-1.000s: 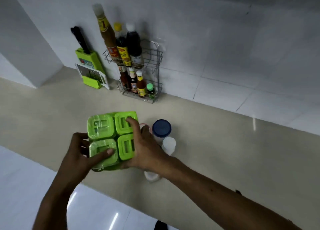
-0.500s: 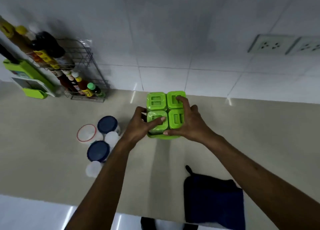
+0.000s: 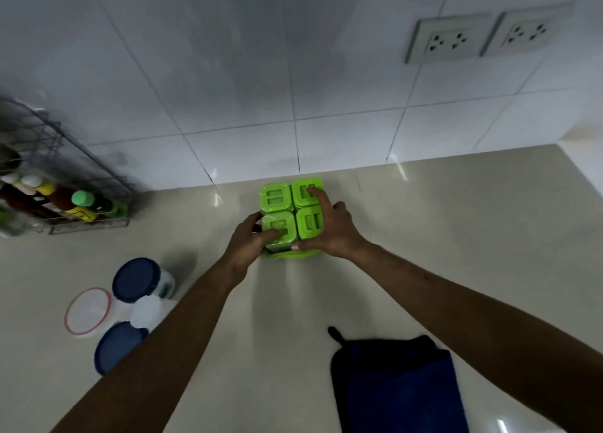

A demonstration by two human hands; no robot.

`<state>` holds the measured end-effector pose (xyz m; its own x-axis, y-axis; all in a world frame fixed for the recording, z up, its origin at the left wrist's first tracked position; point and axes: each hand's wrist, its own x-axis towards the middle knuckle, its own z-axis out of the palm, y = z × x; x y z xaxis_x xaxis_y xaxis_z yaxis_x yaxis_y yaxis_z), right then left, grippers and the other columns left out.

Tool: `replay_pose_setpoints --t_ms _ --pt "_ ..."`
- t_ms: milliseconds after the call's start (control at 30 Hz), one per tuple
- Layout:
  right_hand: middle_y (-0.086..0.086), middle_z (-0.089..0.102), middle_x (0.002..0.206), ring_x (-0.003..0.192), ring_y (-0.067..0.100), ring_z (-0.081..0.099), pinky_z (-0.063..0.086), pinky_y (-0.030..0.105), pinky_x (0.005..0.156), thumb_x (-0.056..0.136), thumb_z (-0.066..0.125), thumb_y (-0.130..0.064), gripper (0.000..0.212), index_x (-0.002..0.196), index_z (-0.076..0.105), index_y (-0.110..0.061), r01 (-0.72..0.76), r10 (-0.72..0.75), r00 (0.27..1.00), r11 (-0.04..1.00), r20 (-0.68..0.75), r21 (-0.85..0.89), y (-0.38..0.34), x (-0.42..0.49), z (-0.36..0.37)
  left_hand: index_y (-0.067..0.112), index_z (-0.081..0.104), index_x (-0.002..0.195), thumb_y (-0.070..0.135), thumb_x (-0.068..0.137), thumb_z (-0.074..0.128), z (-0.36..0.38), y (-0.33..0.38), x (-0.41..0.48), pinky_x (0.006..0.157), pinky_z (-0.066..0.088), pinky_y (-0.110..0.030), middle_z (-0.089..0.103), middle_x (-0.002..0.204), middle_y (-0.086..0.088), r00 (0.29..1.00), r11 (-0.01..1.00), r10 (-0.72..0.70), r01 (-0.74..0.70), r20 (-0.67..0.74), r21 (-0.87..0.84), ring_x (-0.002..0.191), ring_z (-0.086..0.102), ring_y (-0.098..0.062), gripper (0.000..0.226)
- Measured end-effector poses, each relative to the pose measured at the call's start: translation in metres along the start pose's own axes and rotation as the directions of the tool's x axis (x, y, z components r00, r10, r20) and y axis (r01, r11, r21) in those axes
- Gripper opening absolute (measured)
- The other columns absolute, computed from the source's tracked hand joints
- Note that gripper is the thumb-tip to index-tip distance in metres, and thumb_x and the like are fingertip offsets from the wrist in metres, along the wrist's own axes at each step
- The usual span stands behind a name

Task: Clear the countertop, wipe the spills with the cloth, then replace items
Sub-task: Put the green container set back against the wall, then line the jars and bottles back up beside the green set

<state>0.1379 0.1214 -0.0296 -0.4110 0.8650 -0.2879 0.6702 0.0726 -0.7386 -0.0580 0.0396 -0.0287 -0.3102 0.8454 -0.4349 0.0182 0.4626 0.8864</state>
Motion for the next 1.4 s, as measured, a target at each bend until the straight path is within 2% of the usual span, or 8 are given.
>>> replay_pose_setpoints --t_ms 200,600,700,867,967,1133,1267,1400 --pt "0.024 0.050 0.142 0.137 0.043 0.051 0.042 0.046 0.120 0.067 0.100 -0.028 0.129 0.166 0.020 -0.046 -0.082 0.082 0.997 0.996 0.000 0.042 -0.014 0.049 -0.011 0.048 0.038 0.161 0.008 0.092 0.082 -0.002 0.020 0.051 0.067 0.061 -0.020 0.070 0.106 -0.002 0.997 0.996 0.076 -0.076 0.007 0.034 0.099 0.073 -0.017 0.092" --pt "0.019 0.056 0.148 0.141 0.038 0.055 0.047 0.048 0.118 0.072 0.097 -0.017 0.118 0.166 0.030 -0.042 -0.084 0.075 0.996 0.978 0.051 0.192 -0.025 0.069 0.012 0.043 0.057 0.146 0.001 0.094 0.075 -0.030 0.016 0.068 0.097 0.063 -0.051 0.070 0.125 -0.029 0.995 0.997 0.075 -0.074 -0.060 0.015 0.115 0.072 -0.041 0.070" --pt "0.019 0.058 0.148 0.140 0.037 0.057 0.048 0.047 0.117 0.072 0.098 -0.015 0.117 0.167 0.032 -0.038 -0.063 0.058 0.998 0.980 0.036 0.190 -0.021 0.069 0.009 0.040 0.052 0.154 0.002 0.096 0.075 -0.031 0.021 0.065 0.095 0.063 -0.043 0.069 0.120 -0.023 0.996 0.994 0.084 -0.083 -0.019 0.069 0.103 0.071 -0.032 0.072" --pt "0.021 0.040 0.158 0.146 0.042 0.040 0.040 0.049 0.117 0.084 0.087 -0.036 0.106 0.169 0.024 -0.034 -0.032 0.015 0.998 0.958 -0.061 -0.286 -0.045 0.048 0.022 0.025 0.055 0.157 0.023 0.101 0.073 -0.038 0.025 0.044 0.105 0.055 -0.038 0.063 0.130 -0.023 0.960 0.858 0.257 -0.174 -0.110 0.483 0.112 0.066 -0.032 0.059" --pt "0.011 0.054 0.139 0.124 0.040 0.054 0.050 0.051 0.098 0.081 0.081 -0.025 0.073 0.149 0.054 -0.025 0.233 -0.357 0.905 0.873 -0.233 -0.429 -0.079 0.011 0.052 0.018 0.074 0.132 0.009 0.097 0.069 -0.076 0.026 0.012 0.099 0.059 -0.042 0.065 0.120 -0.016 0.919 0.754 0.370 -0.210 -0.138 0.623 0.100 0.072 -0.030 0.036" --pt "0.005 0.059 0.122 0.112 0.023 0.064 0.054 0.044 0.095 0.087 0.074 -0.010 0.040 0.126 0.066 -0.015 0.529 -0.504 0.843 0.841 0.189 -0.113 -0.133 -0.034 0.111 0.014 0.077 0.122 0.004 0.088 0.078 -0.187 0.028 -0.051 0.095 0.052 -0.034 0.064 0.115 -0.008 0.979 0.496 0.192 -0.153 0.064 0.855 0.111 0.067 -0.029 0.035" --pt "0.007 0.051 0.148 0.126 0.037 0.057 0.053 0.048 0.101 0.086 0.065 0.003 0.063 0.146 0.059 -0.017 0.585 -0.527 0.783 0.804 0.330 -0.104 -0.164 -0.030 0.156 0.023 0.070 0.113 0.036 0.088 0.086 -0.232 0.003 -0.096 0.093 0.050 -0.034 0.058 0.109 0.004 0.998 0.414 0.056 -0.031 0.008 0.910 0.101 0.060 -0.018 0.033" --pt "-0.005 0.029 0.172 0.143 0.033 0.041 0.052 0.049 0.104 0.083 0.073 0.004 0.091 0.159 0.044 -0.038 0.702 -0.567 0.685 0.683 0.458 -0.204 -0.196 -0.008 0.192 0.019 0.068 0.111 0.021 0.082 0.086 -0.256 -0.043 -0.129 0.084 0.054 -0.044 0.052 0.113 -0.001 0.979 0.483 0.117 0.091 -0.167 0.871 0.106 0.064 -0.033 0.034"
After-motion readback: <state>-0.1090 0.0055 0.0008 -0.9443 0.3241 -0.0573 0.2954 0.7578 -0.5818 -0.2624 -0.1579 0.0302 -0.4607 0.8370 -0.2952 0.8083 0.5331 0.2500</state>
